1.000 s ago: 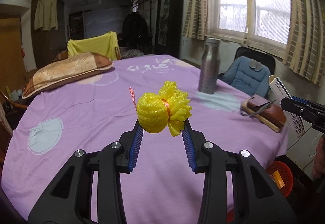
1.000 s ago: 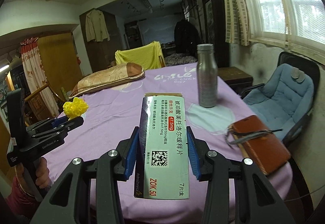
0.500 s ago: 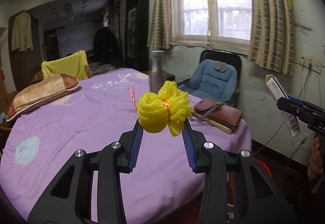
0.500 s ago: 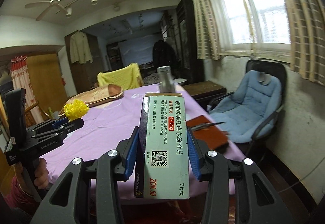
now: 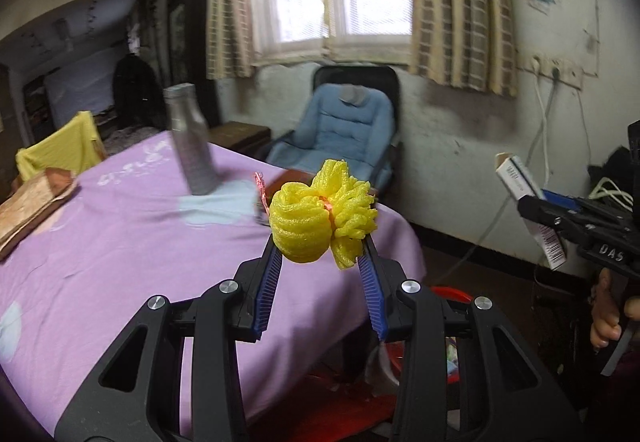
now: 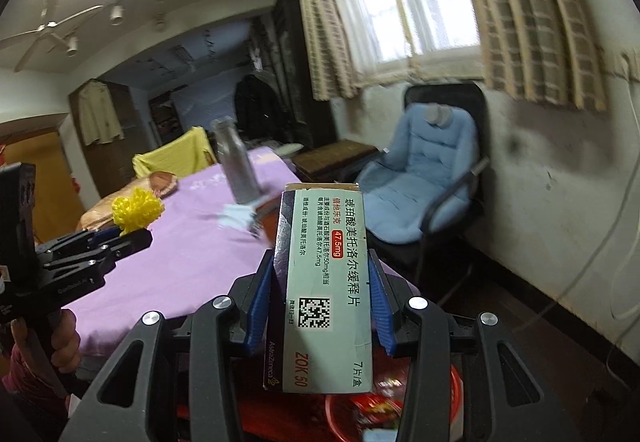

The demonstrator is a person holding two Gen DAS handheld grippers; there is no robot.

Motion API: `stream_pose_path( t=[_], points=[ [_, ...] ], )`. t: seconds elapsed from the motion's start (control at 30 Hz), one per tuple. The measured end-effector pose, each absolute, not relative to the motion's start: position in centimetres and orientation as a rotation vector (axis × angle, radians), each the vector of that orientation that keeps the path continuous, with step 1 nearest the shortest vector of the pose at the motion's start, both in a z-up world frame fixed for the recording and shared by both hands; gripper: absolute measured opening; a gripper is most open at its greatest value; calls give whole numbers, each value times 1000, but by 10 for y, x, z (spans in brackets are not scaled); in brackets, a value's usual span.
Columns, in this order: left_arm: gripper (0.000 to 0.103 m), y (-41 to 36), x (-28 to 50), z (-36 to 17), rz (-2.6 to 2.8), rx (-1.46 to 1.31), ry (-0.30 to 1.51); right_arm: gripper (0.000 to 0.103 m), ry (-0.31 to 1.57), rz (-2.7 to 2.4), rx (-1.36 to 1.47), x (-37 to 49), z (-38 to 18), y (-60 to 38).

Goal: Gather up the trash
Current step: 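Carry the yellow net and white medicine box to the red wastebasket, then open both grippers over the wastebasket to drop net and box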

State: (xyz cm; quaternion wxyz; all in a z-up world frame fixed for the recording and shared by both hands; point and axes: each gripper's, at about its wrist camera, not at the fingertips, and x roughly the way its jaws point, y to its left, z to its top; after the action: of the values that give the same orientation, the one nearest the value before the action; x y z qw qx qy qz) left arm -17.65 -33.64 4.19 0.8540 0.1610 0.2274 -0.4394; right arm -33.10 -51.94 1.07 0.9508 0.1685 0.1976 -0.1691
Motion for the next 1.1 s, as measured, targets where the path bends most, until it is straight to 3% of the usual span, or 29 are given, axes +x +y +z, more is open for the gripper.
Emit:
stream_pose_path(
  t=[0.47, 0.53, 0.63, 0.9, 1.1],
  points=[
    [39, -414, -184, -21, -1048, 434, 637, 44, 583, -415, 510, -331, -93, -573],
    [39, -420, -182, -29, -1059, 438, 661, 46, 640, -407, 525, -324, -111, -577],
    [39, -427, -181, -42, -1080, 452, 706, 57, 695, -440, 550, -320, -134, -580],
    [39, -452, -202, -69, -1152, 526, 762, 65, 539, -512, 555, -355, -113, -589],
    [39, -470, -217, -81, -1208, 563, 765, 66, 491, -524, 583, -368, -107, -600]
  ],
)
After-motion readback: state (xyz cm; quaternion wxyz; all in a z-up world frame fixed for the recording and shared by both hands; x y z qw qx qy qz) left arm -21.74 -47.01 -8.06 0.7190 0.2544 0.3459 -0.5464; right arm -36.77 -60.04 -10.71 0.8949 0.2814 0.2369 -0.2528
